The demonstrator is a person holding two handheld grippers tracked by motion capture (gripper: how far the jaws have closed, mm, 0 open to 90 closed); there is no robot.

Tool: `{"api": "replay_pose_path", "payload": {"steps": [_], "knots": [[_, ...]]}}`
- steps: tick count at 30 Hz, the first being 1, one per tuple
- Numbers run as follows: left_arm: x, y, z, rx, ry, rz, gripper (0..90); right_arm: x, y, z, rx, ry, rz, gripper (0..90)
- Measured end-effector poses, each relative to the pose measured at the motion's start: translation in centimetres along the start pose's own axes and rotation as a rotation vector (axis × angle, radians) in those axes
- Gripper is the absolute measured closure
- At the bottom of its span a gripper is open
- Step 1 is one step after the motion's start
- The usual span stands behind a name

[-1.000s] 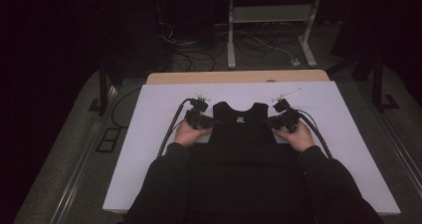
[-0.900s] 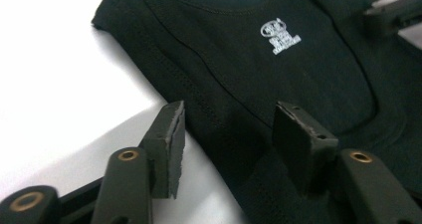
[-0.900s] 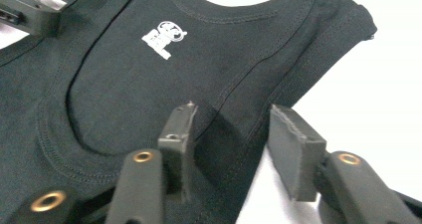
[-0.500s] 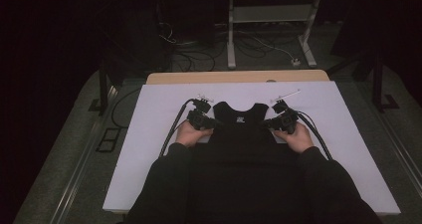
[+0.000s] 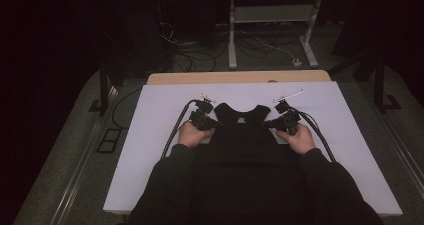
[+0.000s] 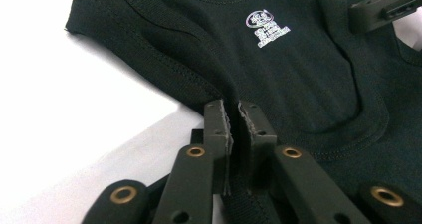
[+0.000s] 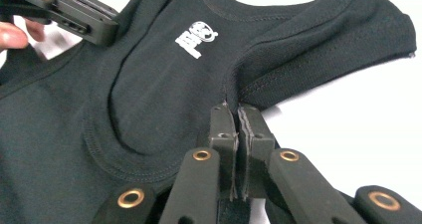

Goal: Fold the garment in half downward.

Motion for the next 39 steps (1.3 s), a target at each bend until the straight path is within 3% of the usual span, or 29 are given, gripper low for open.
{"api": "replay_pose_path", "payload": {"steps": [5,8,10,16,33,39], "knots": [[0.3,-0.1,0.0,0.012,0.03,-0.039,83.9,-0.2,0.1,0.4,0.011,0.002,0.01,85.8],[0.3,-0.3,0.0,0.036,0.018,-0.027,84.1,-0.2,0.0,0.6,0.013,0.005,0.011,85.8],[0.2,-0.5,0.2,0.029,0.022,-0.045,84.1,-0.2,-0.1,0.8,0.018,0.009,0.008,85.8],[0.6,-0.4,0.7,0.061,0.018,-0.048,84.1,0.1,-0.4,1.4,0.027,0.01,0.01,85.8],[2.4,-1.3,3.2,0.121,-0.021,-0.076,84.0,-0.6,-0.6,3.4,0.047,0.033,0.023,85.8],[3.2,-1.4,4.5,0.173,-0.049,-0.084,84.0,-1.1,-0.8,4.2,0.058,0.057,0.019,85.8]]}}
Point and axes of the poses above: each handheld gripper's, and its own axes: z roughly backward along the jaws, y roughly out of its top, x roughly to its right, the point moved 6 cm from there along -z, roughly forward along the jaws, and after that the axes turned 8 degrees about -y, right-handed, at the moved point
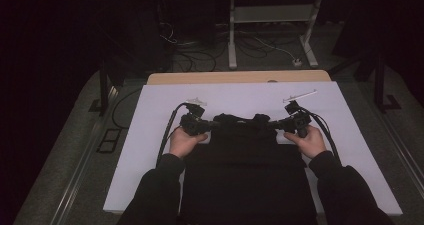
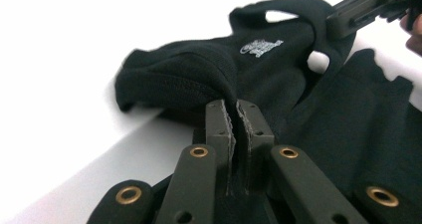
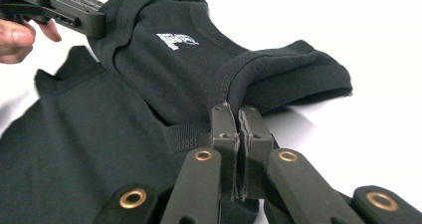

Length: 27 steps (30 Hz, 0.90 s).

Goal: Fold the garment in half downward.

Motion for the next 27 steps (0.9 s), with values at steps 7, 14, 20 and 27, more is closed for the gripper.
{"api": "replay_pose_path", "payload": {"steps": [7,14,20,27], "knots": [[0.9,-0.5,0.8,0.01,-0.009,-0.014,84.0,-1.0,0.0,1.4,0.032,0.026,0.005,85.8],[1.9,-1.0,1.6,0.021,-0.016,-0.023,84.0,-1.9,-0.2,2.5,0.044,0.036,0.016,85.8],[2.8,-1.0,2.4,0.042,-0.024,-0.035,83.9,-2.3,-0.7,3.2,0.055,0.041,0.017,85.8],[3.4,-1.6,2.8,0.042,-0.026,-0.032,83.9,-3.3,-1.1,4.0,0.062,0.05,0.031,85.7]]}}
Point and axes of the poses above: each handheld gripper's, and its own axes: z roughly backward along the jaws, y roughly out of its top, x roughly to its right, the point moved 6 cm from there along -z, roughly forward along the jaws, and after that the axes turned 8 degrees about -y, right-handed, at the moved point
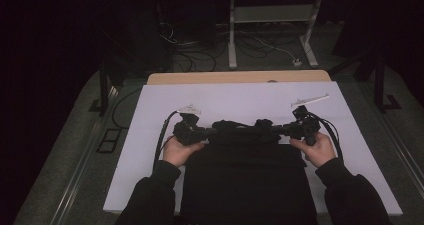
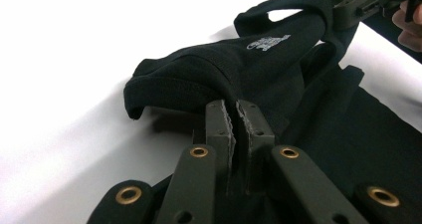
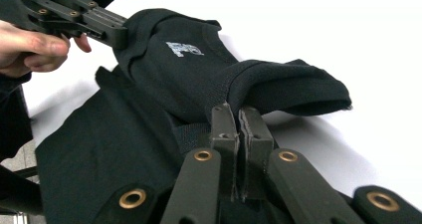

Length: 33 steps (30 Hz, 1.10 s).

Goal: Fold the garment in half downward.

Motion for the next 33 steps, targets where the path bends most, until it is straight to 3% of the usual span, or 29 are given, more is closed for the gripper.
{"api": "replay_pose_path", "payload": {"steps": [14,33], "knots": [[1.9,-1.8,1.0,0.0,-0.013,0.003,83.8,-2.1,-1.8,1.1,0.005,0.0,0.012,85.7],[4.1,-4.4,1.4,-0.035,-0.026,0.005,83.8,-4.4,-4.7,1.8,-0.057,0.003,0.064,85.7]]}}
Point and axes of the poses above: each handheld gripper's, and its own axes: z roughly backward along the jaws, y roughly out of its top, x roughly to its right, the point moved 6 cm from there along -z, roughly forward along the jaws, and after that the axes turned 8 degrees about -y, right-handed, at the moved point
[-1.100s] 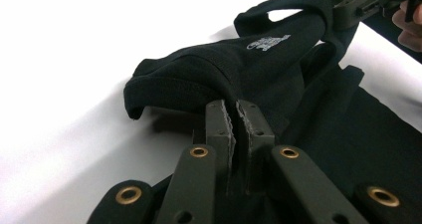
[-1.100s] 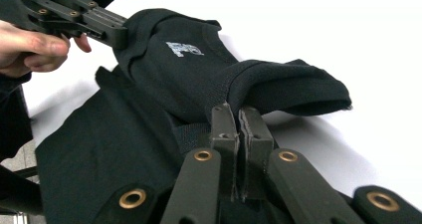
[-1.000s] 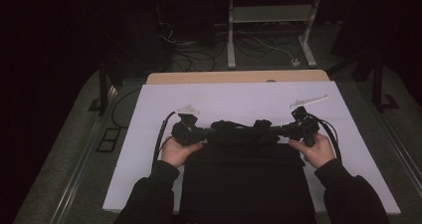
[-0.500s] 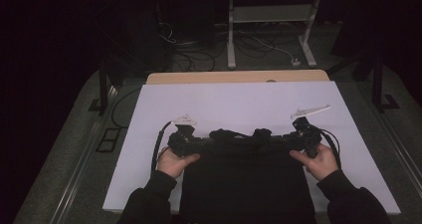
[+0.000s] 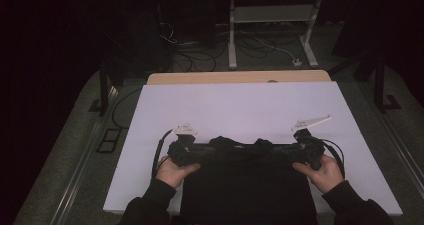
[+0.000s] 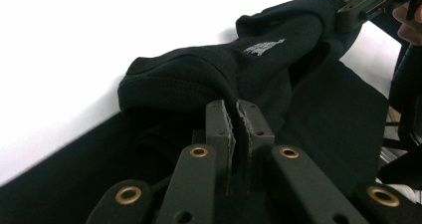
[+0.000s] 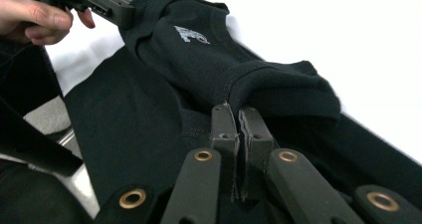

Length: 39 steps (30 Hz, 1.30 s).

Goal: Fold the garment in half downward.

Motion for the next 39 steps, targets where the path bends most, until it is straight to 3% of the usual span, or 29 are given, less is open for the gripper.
{"api": "replay_pose_path", "payload": {"steps": [21,39], "knots": [[2.4,-3.0,0.1,-0.053,-0.046,0.038,83.7,-2.1,-3.3,-0.1,-0.087,0.041,0.016,85.7],[4.8,-5.1,0.0,-0.111,-0.09,0.019,83.7,-3.5,-5.8,0.8,-0.131,0.066,0.021,85.6]]}}
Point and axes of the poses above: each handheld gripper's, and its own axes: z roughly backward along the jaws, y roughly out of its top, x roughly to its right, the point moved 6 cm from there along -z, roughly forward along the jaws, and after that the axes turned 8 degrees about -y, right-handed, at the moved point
